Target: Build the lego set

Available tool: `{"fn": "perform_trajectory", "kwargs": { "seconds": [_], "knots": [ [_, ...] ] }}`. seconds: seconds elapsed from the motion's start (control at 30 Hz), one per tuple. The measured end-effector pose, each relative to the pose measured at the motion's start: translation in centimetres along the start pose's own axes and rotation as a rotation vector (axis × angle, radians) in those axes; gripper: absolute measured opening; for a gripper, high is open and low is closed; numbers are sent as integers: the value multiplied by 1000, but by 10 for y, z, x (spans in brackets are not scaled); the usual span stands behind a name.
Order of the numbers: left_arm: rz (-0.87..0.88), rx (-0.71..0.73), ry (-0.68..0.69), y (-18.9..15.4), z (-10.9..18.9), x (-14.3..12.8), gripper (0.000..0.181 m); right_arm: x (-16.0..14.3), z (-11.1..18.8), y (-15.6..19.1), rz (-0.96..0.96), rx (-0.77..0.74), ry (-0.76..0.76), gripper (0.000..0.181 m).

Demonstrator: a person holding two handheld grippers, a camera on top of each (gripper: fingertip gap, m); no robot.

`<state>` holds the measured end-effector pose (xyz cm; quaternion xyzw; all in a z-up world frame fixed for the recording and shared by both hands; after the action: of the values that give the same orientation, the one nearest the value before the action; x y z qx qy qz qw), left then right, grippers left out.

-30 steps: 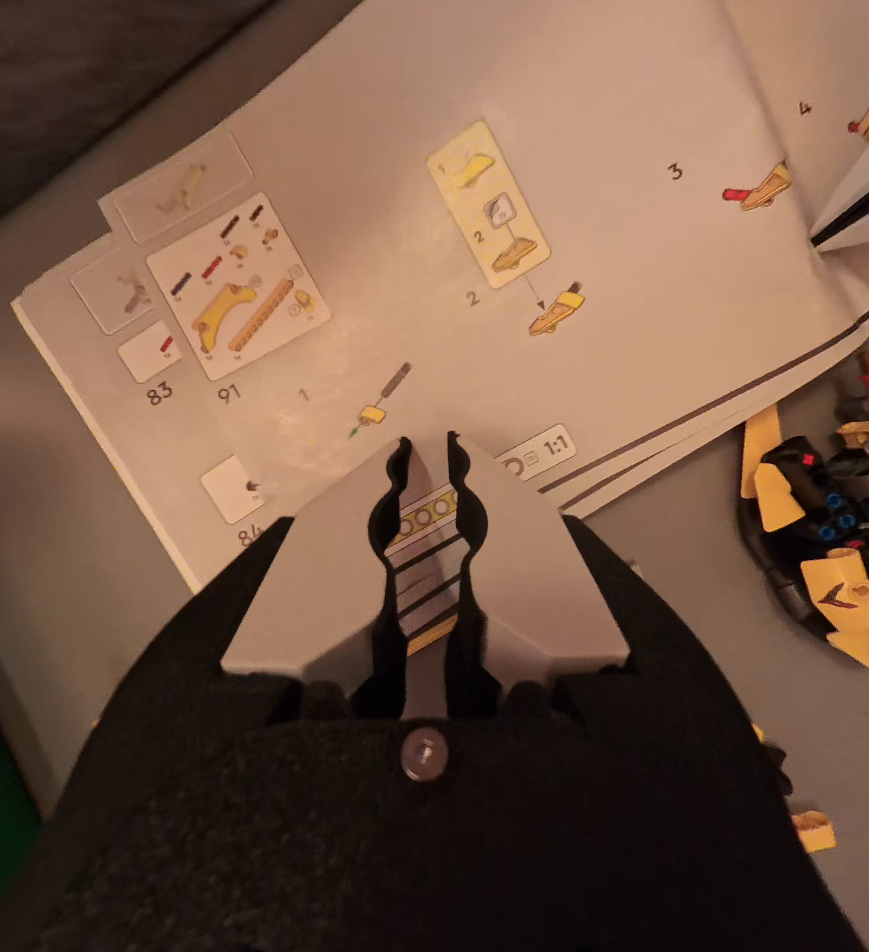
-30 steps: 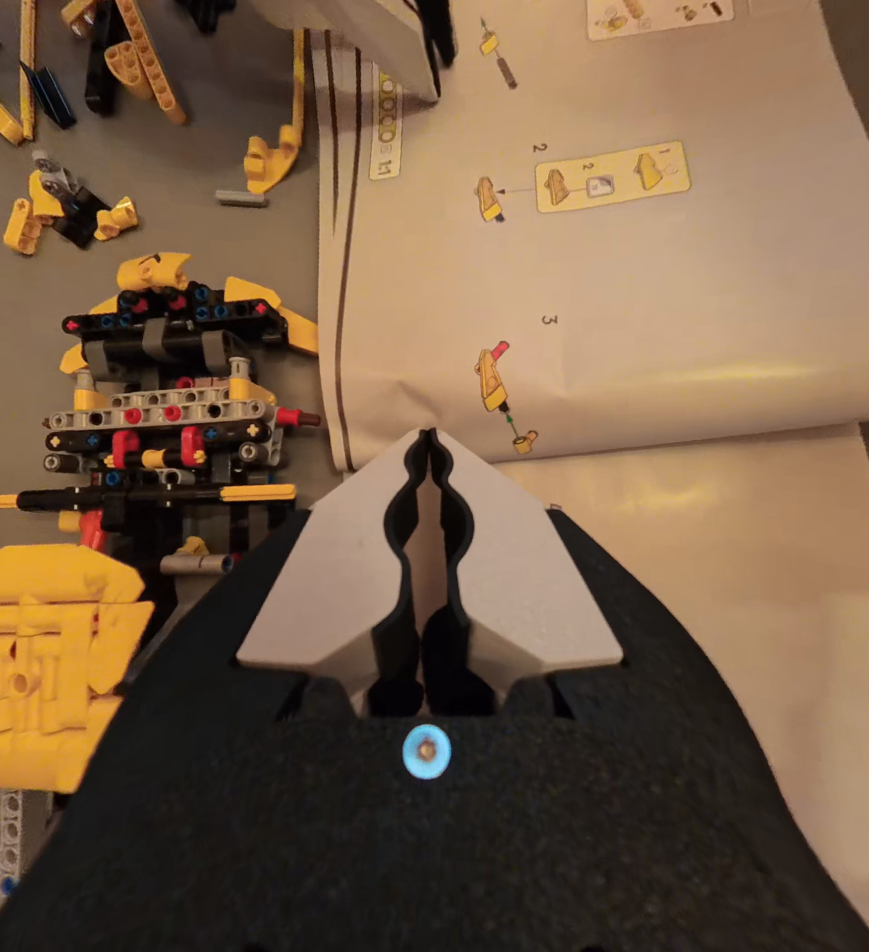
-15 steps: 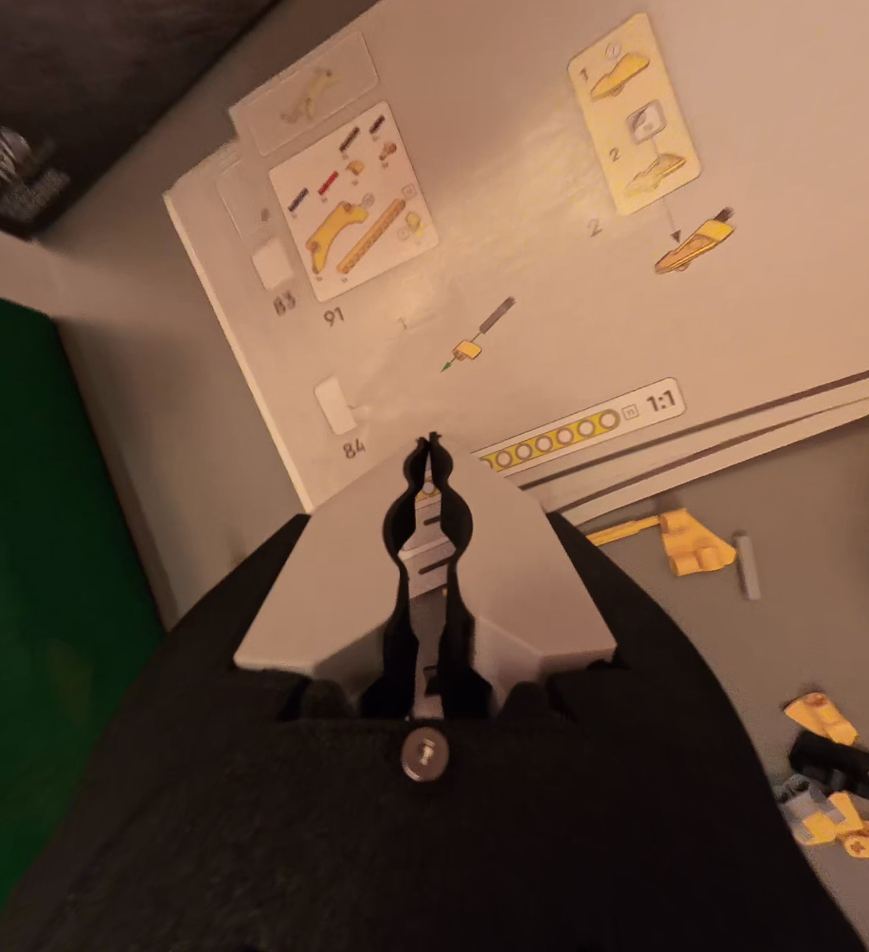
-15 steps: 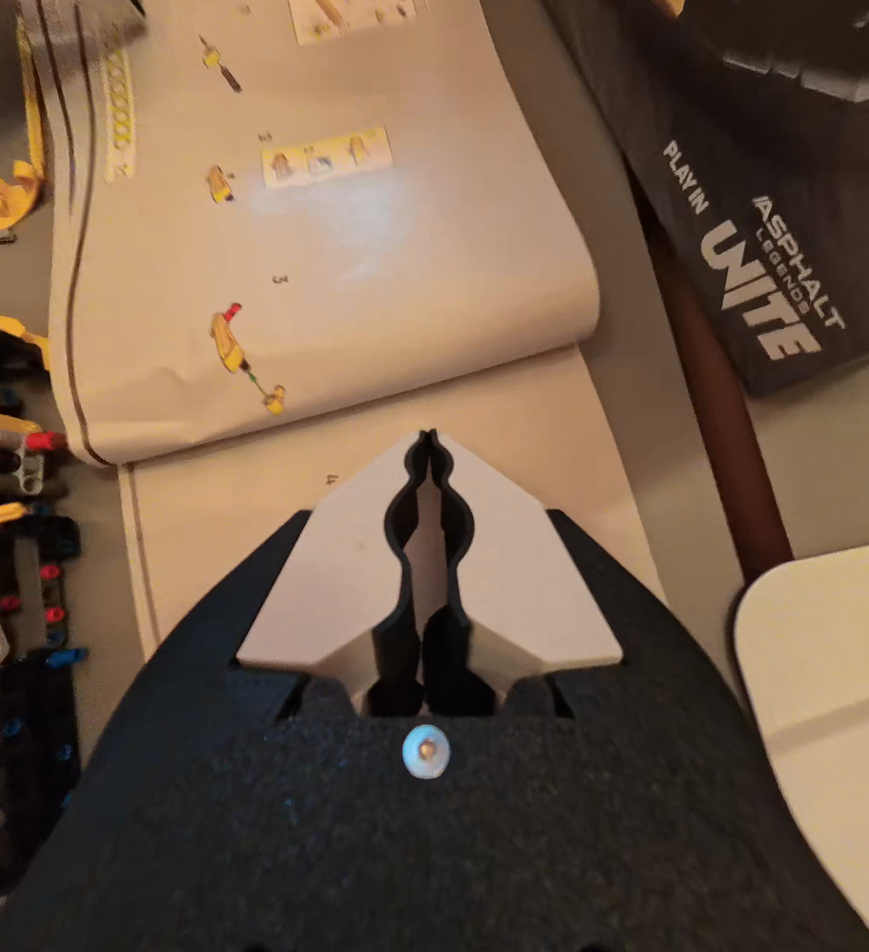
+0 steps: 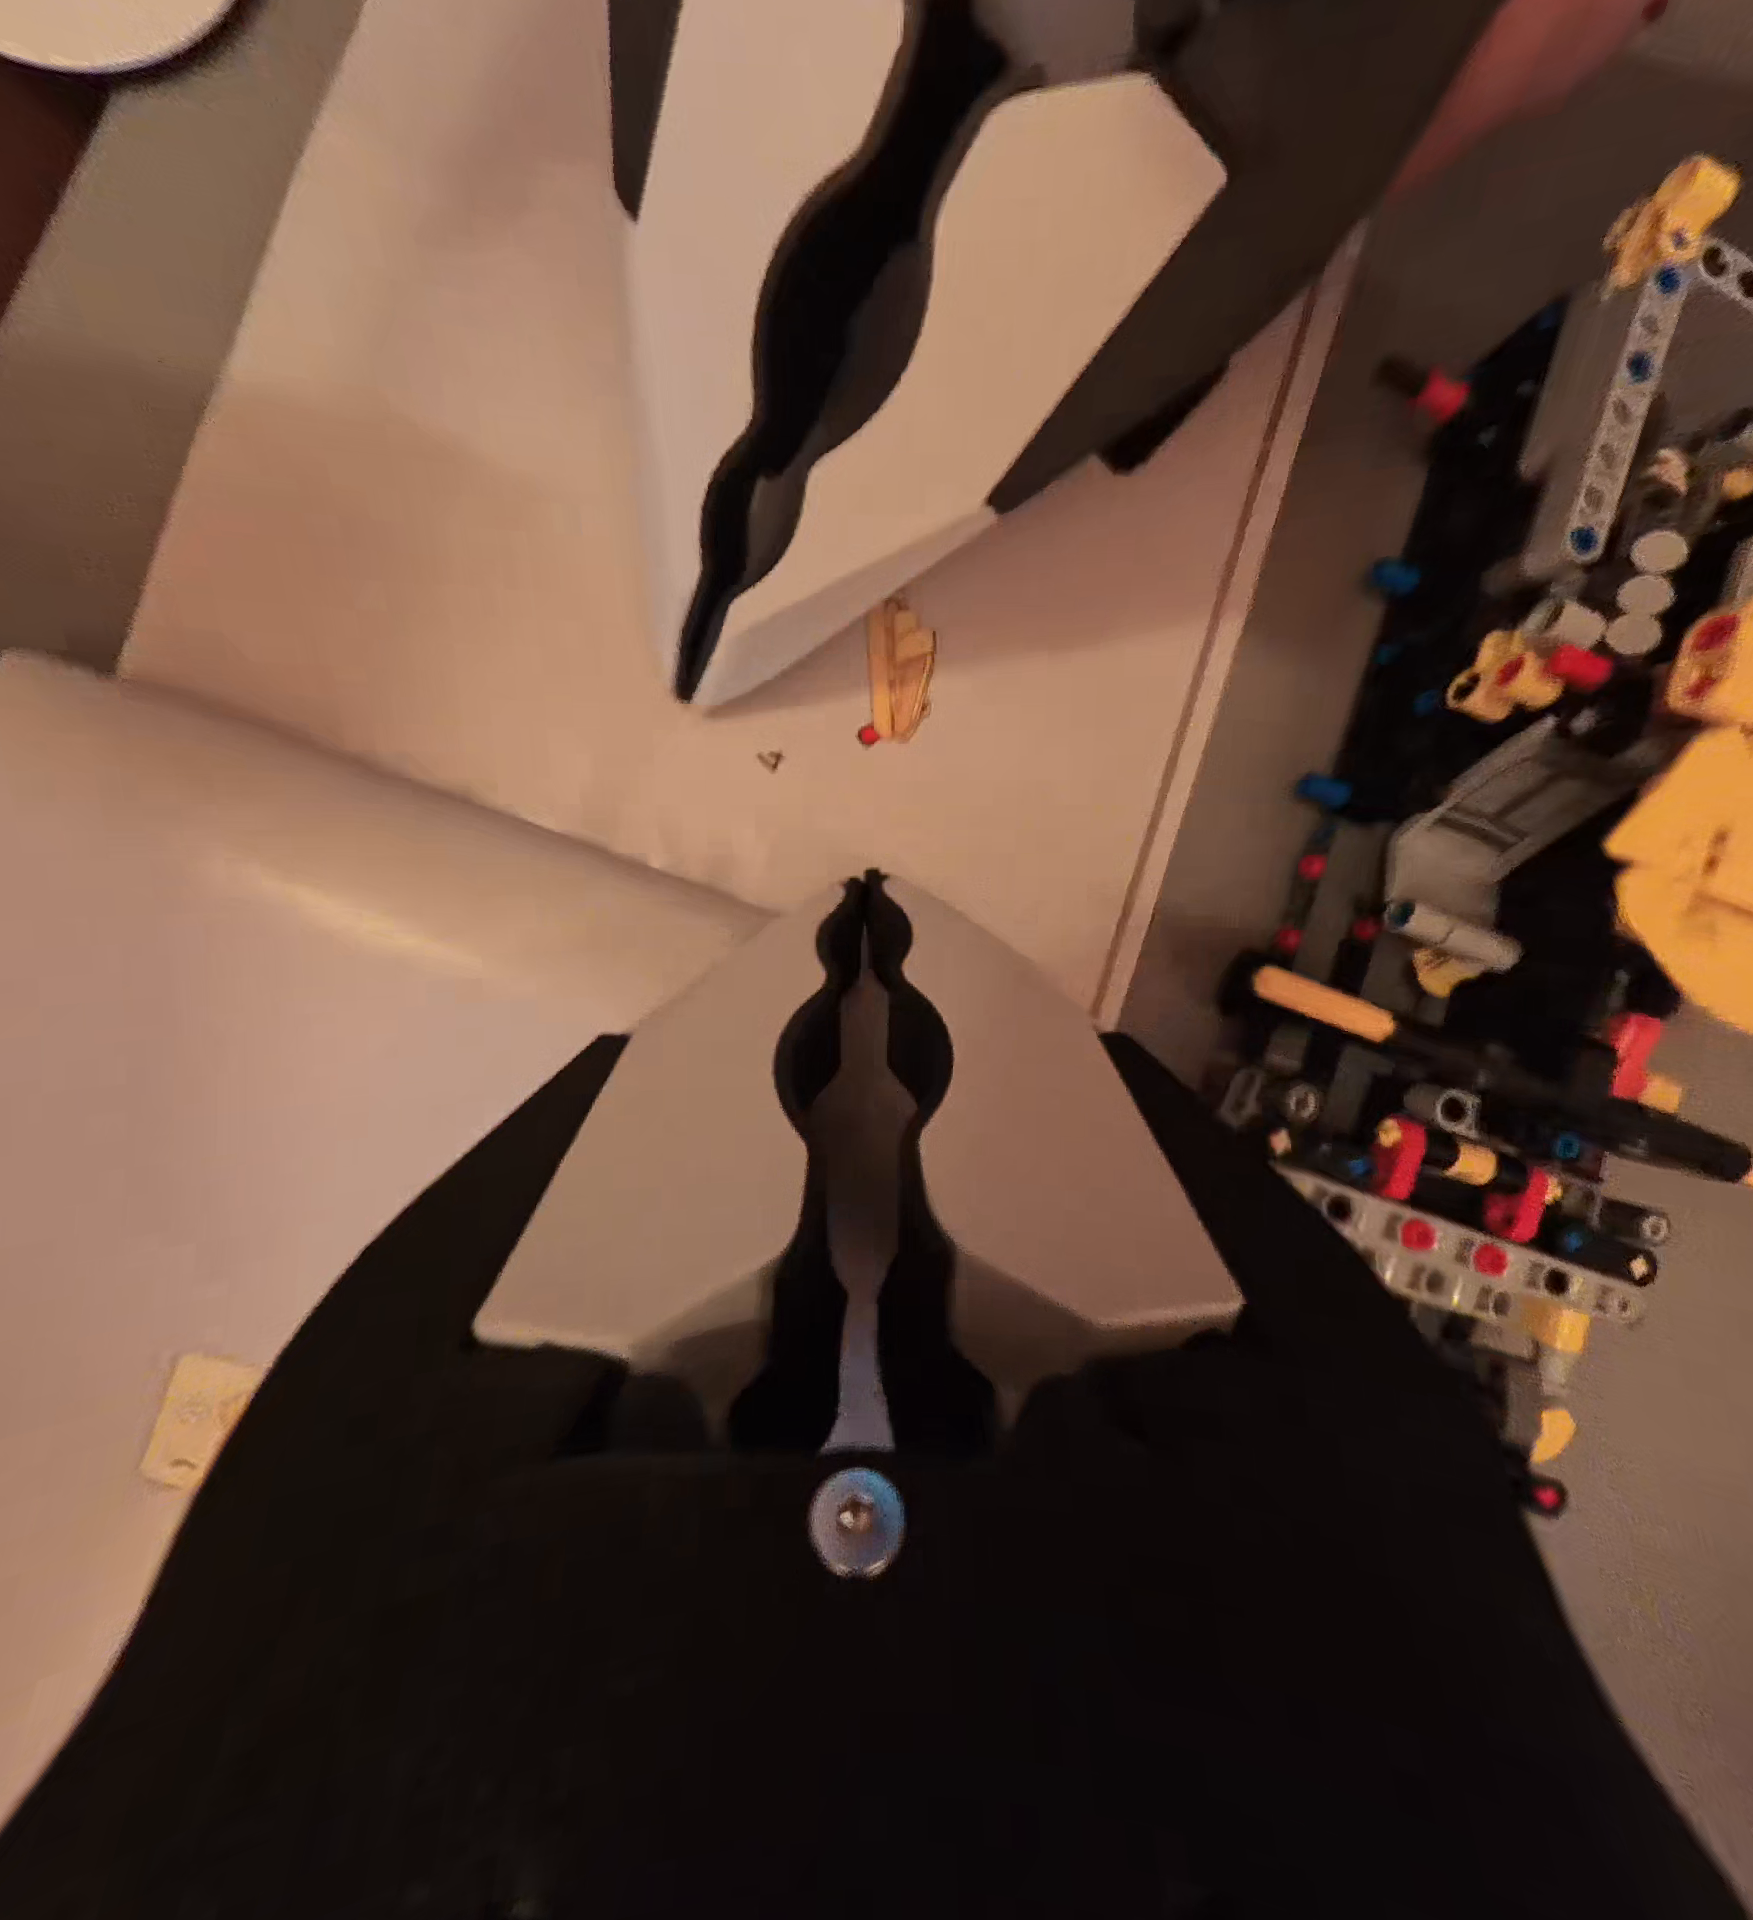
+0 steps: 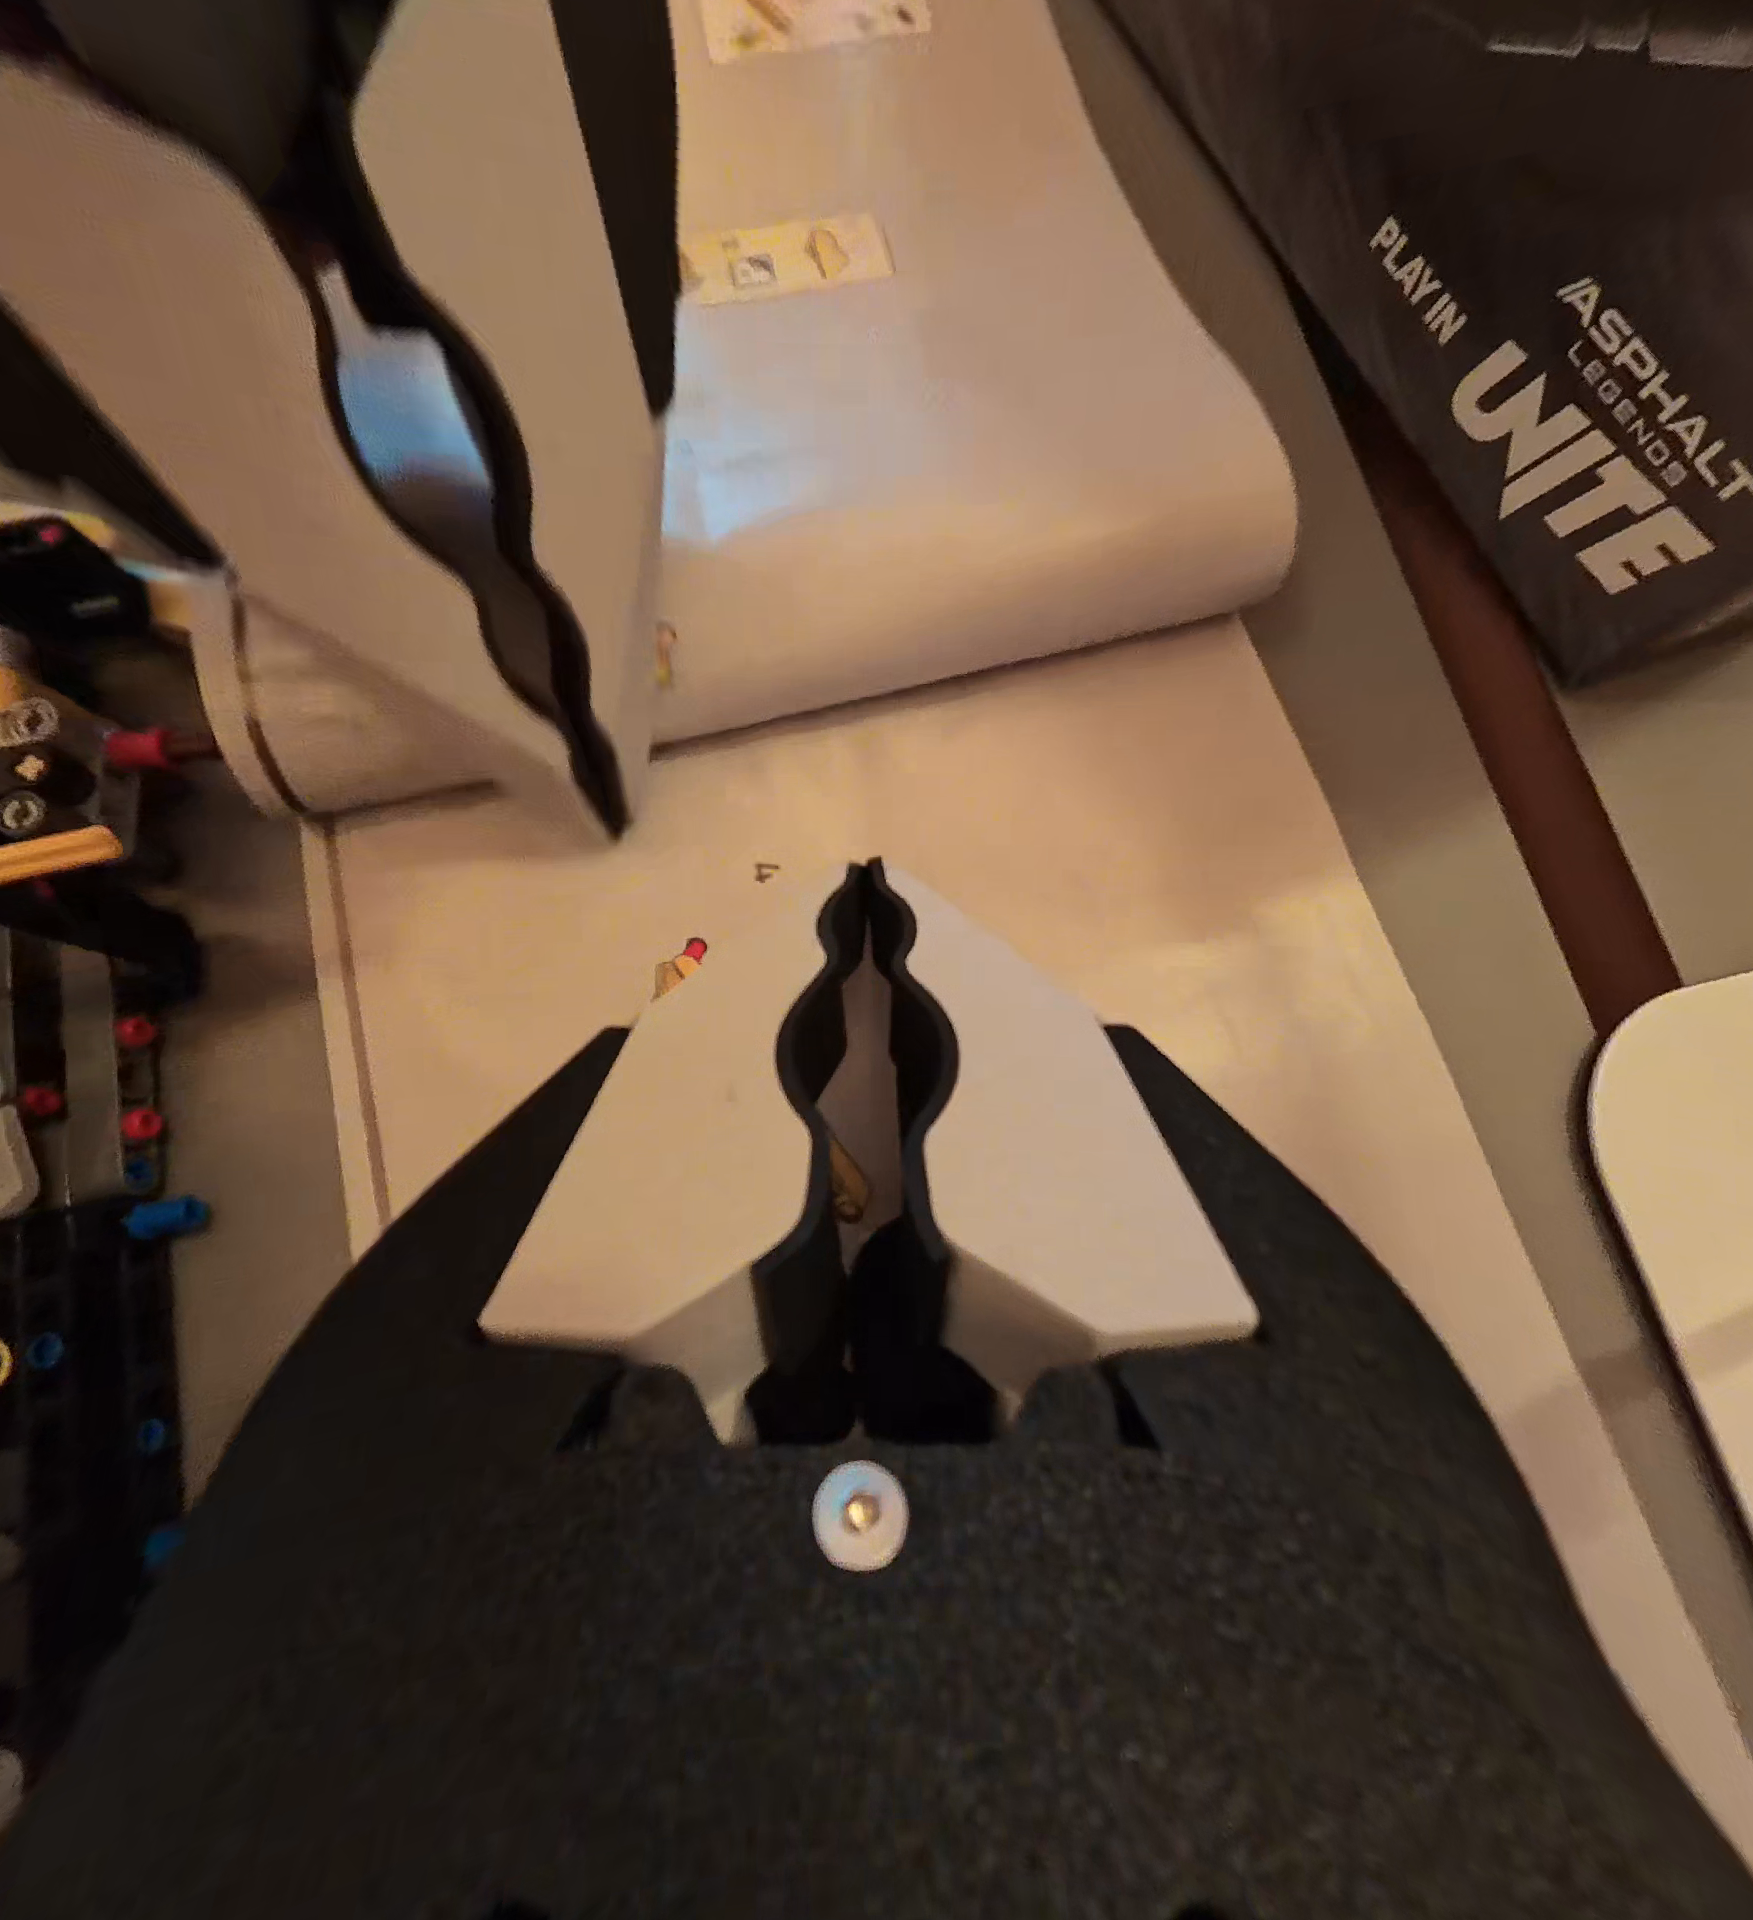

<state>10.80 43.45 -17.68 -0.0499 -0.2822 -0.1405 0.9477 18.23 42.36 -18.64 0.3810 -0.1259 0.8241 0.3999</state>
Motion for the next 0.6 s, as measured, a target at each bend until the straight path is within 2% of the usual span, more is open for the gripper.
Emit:
{"fn": "perform_trajectory", "kwargs": {
  "seconds": [0.1, 0.2, 0.27, 0.4, 0.43, 0.5, 0.6],
  "knots": [
    [49, 32, -61, 7, 18, -7, 0, -1, 0, -1, 5, 12, -7, 0],
    [90, 83, -57, 21, 28, -25, 0, -1, 1, -1, -5, 24, -22, 0],
    [118, 99, -54, 28, 27, -38, 0, -1, 1, -1, -4, 26, -22, 0],
    [184, 94, -109, 28, 24, -43, 0, 2, 1, -3, -54, 71, -9, 0],
    [184, 107, -112, 27, 24, -43, 0, 11, 2, -3, -54, 71, -32, 0],
    [179, 138, -119, 26, 24, -43, 0, 41, 3, -1, 1, 47, -190, 0],
    [196, 153, -127, 26, 24, -44, 0, 51, -17, -12, 23, 9, -139, 0]
  ]
}}
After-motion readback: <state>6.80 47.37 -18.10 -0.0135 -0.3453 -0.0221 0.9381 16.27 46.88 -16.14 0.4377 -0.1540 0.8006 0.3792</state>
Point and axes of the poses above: each gripper's, where its closed fingertips meet, z back along the fingers, x out of its top, y = z × x across the jaws, the point moved 4 cm from there along z, back along the fingers, and after that the axes turned 10 degrees about x, right-handed, at the moved point
